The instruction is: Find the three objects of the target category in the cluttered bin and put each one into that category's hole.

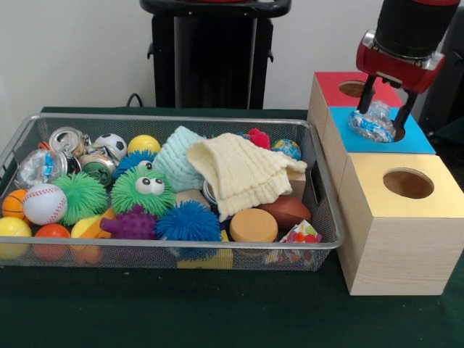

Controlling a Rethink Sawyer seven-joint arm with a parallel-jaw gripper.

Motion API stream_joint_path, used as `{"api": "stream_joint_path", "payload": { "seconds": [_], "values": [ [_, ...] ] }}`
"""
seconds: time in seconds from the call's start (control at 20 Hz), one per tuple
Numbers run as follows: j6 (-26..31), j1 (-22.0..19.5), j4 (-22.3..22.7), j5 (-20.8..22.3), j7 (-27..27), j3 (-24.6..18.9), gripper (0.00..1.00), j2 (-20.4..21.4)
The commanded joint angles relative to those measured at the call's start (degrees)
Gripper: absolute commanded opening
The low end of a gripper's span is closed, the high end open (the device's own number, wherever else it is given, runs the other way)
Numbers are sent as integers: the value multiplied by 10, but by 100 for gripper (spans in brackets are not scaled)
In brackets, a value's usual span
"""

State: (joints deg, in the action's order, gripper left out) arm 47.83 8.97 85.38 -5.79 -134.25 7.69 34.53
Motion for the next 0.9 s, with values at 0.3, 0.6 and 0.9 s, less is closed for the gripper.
{"api": "stream_joint_path", "payload": {
  "seconds": [0.3,0.6,0.9],
  "values": [
    [-112,1,1,39,-57,20,100,11],
    [-35,-48,10,2,-10,-32,100,20],
    [-15,-80,17,4,21,-57,100,28]
  ]
}}
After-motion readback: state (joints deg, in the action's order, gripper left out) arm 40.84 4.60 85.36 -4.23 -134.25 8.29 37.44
